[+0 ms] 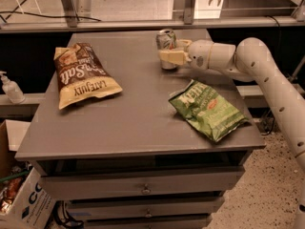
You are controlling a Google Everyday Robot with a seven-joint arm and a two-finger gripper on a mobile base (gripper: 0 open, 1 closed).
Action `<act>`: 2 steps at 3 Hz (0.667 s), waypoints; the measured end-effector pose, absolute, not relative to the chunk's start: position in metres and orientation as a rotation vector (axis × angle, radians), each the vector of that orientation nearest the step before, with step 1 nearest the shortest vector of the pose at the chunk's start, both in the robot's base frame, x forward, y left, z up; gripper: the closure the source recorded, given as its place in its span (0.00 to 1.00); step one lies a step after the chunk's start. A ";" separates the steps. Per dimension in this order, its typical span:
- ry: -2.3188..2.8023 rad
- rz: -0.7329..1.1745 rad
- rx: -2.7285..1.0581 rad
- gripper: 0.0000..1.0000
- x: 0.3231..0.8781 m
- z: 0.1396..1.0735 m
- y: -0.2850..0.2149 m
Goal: Place 7up can upright
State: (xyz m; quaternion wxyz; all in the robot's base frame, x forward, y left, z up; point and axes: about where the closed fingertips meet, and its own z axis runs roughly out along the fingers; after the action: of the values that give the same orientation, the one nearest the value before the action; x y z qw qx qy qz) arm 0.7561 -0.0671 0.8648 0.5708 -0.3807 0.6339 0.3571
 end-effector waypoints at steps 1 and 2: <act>1.487 0.838 -0.893 0.36 0.756 0.866 -0.067; 1.488 0.838 -0.893 0.12 0.756 0.866 -0.067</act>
Offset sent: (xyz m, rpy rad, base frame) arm -0.0219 -0.0403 -0.0258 -0.1435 0.0691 -0.0430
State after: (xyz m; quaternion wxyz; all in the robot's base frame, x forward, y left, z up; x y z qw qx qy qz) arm 0.7561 -0.0672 0.8660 0.5707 -0.3807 0.6340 0.3570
